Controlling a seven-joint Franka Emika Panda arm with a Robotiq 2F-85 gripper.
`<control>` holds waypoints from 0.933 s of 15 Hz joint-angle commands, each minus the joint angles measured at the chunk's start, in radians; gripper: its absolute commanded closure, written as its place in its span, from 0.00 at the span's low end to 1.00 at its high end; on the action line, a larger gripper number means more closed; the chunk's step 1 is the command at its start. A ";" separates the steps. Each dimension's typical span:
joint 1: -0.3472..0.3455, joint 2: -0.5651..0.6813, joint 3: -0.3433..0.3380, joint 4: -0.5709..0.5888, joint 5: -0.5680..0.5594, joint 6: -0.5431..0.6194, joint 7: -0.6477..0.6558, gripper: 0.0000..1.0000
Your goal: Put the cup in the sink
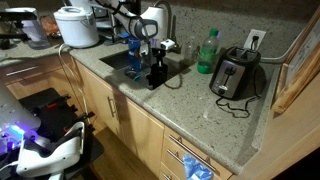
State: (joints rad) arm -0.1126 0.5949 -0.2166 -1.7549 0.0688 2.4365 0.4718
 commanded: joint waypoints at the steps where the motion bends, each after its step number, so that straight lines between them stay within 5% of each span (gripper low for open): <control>1: -0.015 0.005 0.010 0.029 0.018 -0.019 -0.040 0.67; 10: -0.028 -0.034 0.007 0.030 0.019 -0.029 -0.059 0.03; 14: -0.032 -0.131 -0.007 -0.017 0.013 -0.045 -0.054 0.00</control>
State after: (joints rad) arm -0.1357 0.5651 -0.2205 -1.7186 0.0688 2.4297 0.4508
